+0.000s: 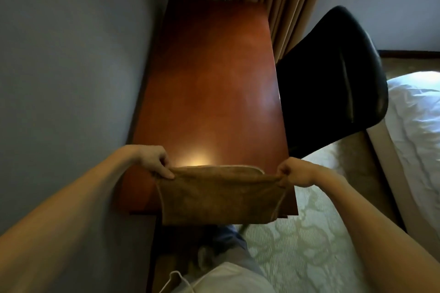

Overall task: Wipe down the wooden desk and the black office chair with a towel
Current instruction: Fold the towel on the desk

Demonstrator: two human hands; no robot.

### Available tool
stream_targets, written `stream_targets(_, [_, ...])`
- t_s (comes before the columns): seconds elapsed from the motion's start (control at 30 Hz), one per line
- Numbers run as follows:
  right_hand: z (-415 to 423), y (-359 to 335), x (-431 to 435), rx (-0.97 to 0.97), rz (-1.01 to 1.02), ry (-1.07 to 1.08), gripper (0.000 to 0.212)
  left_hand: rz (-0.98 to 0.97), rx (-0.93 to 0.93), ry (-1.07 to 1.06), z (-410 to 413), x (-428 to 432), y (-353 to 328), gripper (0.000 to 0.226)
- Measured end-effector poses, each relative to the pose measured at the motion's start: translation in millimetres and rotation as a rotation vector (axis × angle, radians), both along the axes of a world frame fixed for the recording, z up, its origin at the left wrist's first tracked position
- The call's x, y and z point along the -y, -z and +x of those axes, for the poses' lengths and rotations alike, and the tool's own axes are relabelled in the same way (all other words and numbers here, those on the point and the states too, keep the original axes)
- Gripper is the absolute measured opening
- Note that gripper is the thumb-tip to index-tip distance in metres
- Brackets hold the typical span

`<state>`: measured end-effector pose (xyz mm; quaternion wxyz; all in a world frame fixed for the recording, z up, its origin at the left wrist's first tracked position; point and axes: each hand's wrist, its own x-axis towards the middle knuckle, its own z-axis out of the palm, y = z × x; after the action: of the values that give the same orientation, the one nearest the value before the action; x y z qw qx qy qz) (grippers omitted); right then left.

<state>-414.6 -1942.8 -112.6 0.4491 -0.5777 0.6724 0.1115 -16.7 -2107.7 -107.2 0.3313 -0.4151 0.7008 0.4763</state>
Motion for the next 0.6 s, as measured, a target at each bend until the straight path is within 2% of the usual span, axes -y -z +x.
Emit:
stream_targets(0.1, [6.8,10.3,11.3,-0.081,-0.19,0.061,0.017,-0.211,-0.062,-0.115,7.0,2.2,21.9,0.028])
stream_targets(0.17, [13.4,21.3,21.0,-0.114,-0.199,0.05,0.011,-0.287,-0.037,-0.173,10.6,-2.2,39.0,0.022])
stream_targets(0.3, [22.8,45.7,28.8,-0.105,-0.096,0.04,0.012,-0.252,0.065,-0.202,19.0,-22.8,70.2,0.018])
stream_targets(0.37, [22.5,55.9,30.3,-0.095,-0.091,0.047,0.014,-0.224,0.052,-0.234,23.4,-31.0,80.8,0.019])
stream_targets(0.5, [16.7,58.2,36.2,0.005,-0.023,0.016,0.026,-0.065,-0.071,-0.253,27.5,-33.0,73.5,0.022])
stream_targets(0.53, [14.8,54.1,40.4,0.029,-0.063,0.056,0.029,-0.077,-0.13,-0.275,25.6,-27.6,66.9,0.024])
stream_targets(0.6, [11.2,39.7,53.0,0.026,-0.283,0.192,0.028,-0.255,-0.265,-0.4,18.1,-8.9,49.8,0.024])
